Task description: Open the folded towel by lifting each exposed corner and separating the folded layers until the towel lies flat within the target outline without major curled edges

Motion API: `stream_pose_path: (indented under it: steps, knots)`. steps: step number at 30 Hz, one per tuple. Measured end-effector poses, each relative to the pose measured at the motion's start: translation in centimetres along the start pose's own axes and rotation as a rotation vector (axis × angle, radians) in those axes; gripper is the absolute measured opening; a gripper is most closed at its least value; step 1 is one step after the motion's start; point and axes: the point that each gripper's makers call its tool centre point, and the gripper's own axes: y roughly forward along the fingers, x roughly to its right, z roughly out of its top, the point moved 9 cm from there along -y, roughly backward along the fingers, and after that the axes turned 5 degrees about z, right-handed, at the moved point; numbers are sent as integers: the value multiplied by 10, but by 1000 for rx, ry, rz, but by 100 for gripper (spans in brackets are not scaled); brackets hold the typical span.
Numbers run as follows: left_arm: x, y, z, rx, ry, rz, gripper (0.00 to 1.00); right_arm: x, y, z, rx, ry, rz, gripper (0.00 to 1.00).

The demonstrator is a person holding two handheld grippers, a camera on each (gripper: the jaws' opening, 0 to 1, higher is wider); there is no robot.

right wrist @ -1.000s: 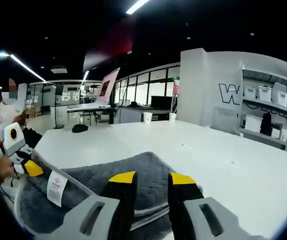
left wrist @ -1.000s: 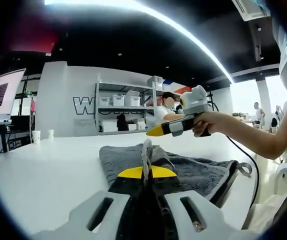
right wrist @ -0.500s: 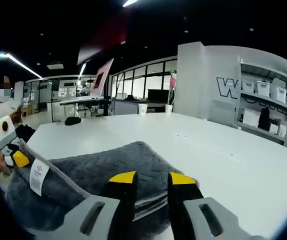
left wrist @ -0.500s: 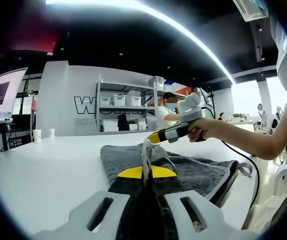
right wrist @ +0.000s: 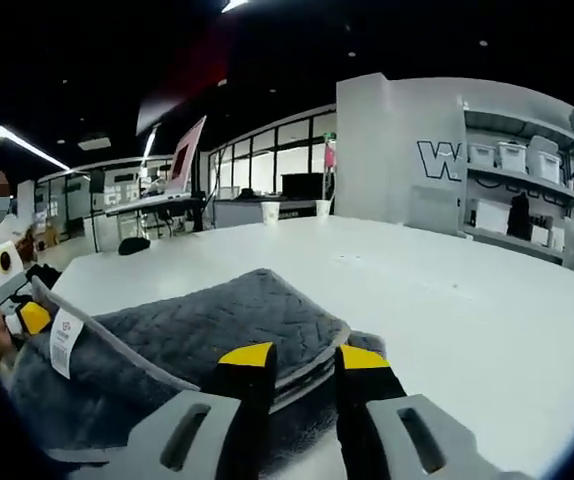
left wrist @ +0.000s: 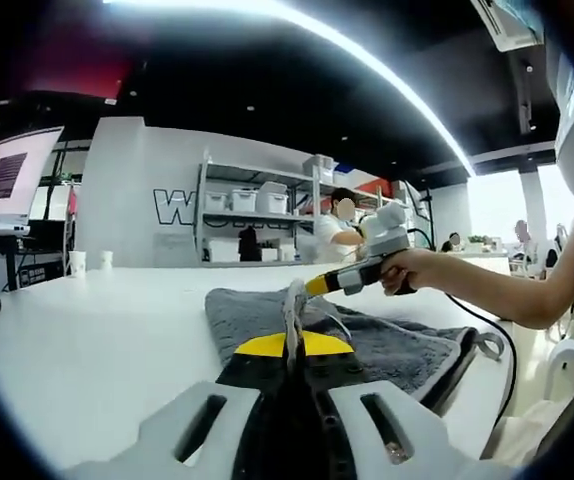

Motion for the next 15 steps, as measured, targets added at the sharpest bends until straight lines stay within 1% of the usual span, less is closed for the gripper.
stream_pose_path:
  steps: [2,3,6,12,14,15]
  knots:
    - [-2,-2,0,3,-6,17,1,4,-2,-3,4,27,-7,17]
    - [-2,-2,0,9,-27,9,1,6,-2,-4,7,42,-12,17]
    - [-1,-2,0,10,-15,8,1,7,0,-8,9,82,-3,17]
    - [0,-2,0,12,-4,8,1,8,2,-11,-4,68,-20,16]
    - [0,-1,0,9,-2,4,1,8,2,-14,-12,83,-21,14]
    - [1,-1,0,6,2,1,1,10,2,-16,-15,104,-19,14]
